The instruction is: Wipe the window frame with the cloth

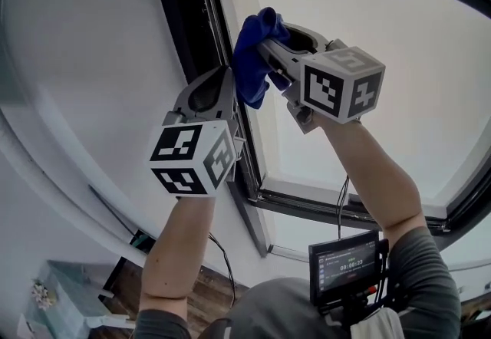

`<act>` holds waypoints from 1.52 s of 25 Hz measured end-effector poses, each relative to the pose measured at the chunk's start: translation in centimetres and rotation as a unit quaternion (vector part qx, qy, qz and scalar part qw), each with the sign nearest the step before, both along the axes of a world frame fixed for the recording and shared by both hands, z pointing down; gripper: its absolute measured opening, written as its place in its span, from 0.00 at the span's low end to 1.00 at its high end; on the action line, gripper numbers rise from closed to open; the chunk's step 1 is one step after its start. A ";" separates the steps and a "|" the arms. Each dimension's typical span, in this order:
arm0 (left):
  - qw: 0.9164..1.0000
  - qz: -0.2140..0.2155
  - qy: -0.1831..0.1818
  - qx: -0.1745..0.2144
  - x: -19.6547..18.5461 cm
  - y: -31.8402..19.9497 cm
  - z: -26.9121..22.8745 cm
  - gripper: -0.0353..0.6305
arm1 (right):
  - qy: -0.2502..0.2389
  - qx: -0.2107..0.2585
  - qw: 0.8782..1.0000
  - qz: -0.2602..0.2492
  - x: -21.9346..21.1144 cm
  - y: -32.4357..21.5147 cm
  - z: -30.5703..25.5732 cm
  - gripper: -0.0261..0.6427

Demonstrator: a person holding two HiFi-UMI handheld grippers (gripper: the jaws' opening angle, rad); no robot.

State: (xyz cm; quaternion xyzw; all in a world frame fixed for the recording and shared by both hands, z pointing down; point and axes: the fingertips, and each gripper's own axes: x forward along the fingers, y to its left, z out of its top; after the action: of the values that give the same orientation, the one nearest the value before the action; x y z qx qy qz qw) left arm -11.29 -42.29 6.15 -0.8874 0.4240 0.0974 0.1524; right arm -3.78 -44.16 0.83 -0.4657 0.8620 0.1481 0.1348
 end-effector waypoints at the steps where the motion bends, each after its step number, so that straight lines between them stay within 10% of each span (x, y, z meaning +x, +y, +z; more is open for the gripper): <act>1: 1.000 -0.001 0.004 0.002 -0.1 0.3 0.3 0.06 | 0.006 0.003 1.000 0.009 0.3 0.6 0.3 0.27; 7: 0.999 0.031 0.012 0.013 1.3 2.1 2.7 0.06 | 0.061 0.034 0.994 0.083 2.4 4.5 2.6 0.27; 38: 0.975 0.212 -0.024 -0.057 15.4 10.7 17.0 0.06 | -0.013 -0.094 0.948 0.305 23.0 19.9 17.8 0.27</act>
State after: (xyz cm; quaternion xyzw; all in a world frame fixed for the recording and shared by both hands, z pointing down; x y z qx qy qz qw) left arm 4.11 -31.61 23.12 -0.9663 0.2278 0.0815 0.0875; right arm 19.17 -24.25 18.64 -0.7191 0.6865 0.0946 0.0505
